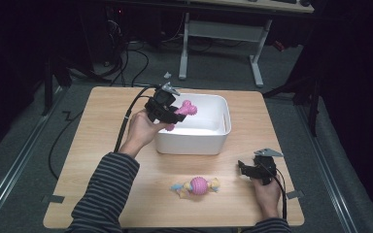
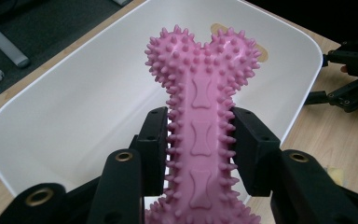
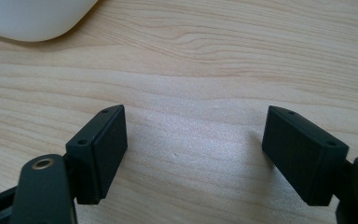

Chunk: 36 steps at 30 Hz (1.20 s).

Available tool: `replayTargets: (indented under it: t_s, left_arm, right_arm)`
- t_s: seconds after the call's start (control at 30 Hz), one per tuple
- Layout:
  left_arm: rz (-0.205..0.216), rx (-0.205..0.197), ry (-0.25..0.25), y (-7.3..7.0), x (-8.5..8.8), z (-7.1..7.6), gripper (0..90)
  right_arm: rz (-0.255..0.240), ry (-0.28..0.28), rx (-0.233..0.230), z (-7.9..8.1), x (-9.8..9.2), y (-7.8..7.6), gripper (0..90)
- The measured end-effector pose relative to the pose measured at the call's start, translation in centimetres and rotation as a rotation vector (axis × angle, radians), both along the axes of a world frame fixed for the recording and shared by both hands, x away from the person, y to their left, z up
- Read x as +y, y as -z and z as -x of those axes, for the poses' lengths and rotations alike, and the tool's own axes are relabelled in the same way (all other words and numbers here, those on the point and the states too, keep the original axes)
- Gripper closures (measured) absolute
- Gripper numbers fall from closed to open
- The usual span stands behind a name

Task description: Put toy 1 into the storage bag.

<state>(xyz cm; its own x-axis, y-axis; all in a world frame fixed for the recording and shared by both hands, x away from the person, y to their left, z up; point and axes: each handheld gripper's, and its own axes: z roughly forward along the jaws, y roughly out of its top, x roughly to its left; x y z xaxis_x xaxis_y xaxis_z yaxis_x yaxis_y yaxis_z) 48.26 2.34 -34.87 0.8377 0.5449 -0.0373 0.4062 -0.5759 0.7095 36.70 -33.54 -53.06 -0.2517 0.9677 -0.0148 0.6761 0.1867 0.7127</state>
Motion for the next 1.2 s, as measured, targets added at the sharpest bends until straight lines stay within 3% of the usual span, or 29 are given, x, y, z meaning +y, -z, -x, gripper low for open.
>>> replayTargets:
  t_s: [0.53, 1.2]
  left_arm:
    - [-0.047, -0.006, 0.002, 2.0, -2.5, -0.9, 58.5]
    - [-0.086, 0.000, 0.011, 3.3, -4.4, -1.1, 58.2]
  right_arm:
    - [0.000, 0.000, 0.000, 0.0, 0.0, 0.0, 22.4]
    - [0.003, -0.001, -0.003, -0.1, 0.0, 0.0, 22.5]
